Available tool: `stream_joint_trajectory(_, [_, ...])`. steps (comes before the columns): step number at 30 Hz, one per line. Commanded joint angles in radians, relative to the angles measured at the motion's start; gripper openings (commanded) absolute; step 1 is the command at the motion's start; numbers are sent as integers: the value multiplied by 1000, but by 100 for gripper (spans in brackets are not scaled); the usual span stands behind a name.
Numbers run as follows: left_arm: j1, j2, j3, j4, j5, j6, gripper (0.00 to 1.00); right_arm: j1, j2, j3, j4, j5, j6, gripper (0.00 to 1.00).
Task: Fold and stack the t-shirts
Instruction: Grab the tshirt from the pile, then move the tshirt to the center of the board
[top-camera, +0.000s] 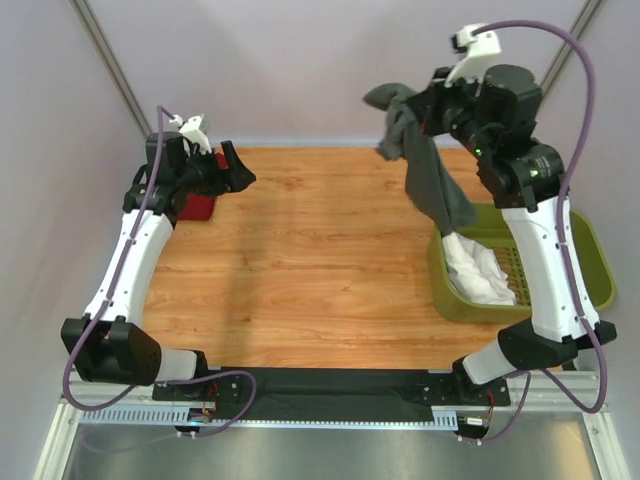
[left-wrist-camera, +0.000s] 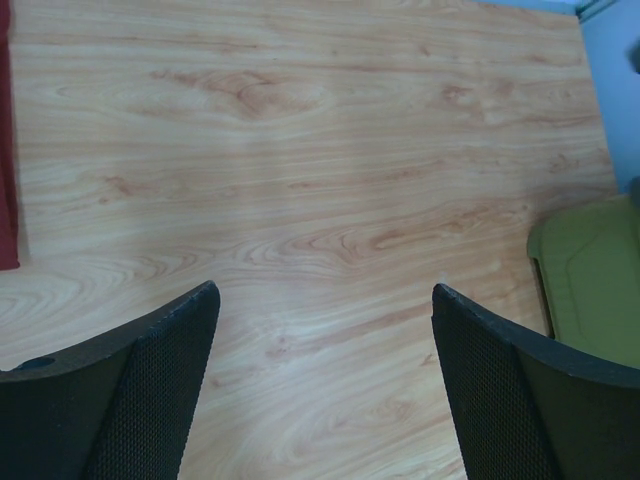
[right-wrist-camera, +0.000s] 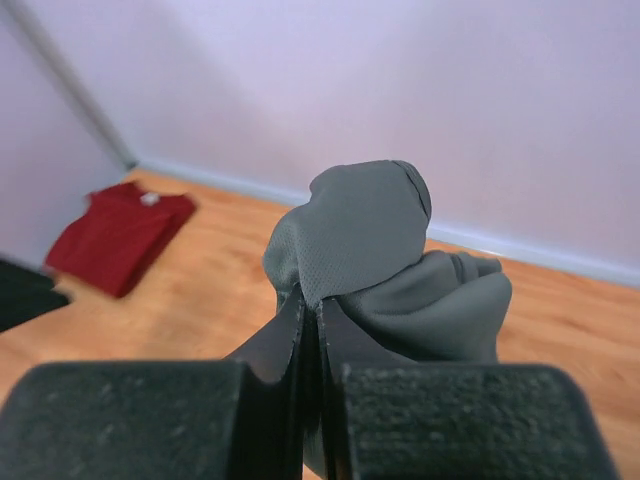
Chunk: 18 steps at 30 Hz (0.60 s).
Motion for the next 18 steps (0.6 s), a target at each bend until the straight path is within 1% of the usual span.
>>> stream_joint_trajectory(1, [-3,-72,-30,53,27,-13,93,169,45,46,34,-129,-86,0])
stream_joint_trajectory(4, [-3,-117,-49,41,16,-9,94,280,53,-53,115,-185,-67,0])
stream_joint_trajectory(5, [-3,-140,-56,36,11,-7,94,294,56,-83,141,-204,-47,0])
stream_joint_trajectory(6, [-3,-153,-73,35,-2,-5,94,319,68,-134,176,-255,-21,0])
stream_joint_trajectory(9, [-3,-200,-116,13,-36,-2,94,348,100,-233,231,-314,8,0])
stream_joint_trajectory(10, [-3,-212,-127,6,-47,-1,94,369,108,-314,245,-331,10,1])
stream_joint_trajectory(13, [-3,-253,-178,-27,-71,7,94,422,140,-458,310,-310,-1,0])
stream_joint_trajectory(14, [-3,-272,-188,-48,-81,7,94,434,151,-538,323,-307,-4,0])
stream_joint_trajectory(16, [-3,-285,-228,-76,-122,-13,94,454,195,-606,374,-317,6,0])
stream_joint_trajectory(18, [-5,-305,-279,-114,-166,-51,94,456,257,-635,353,-326,39,0])
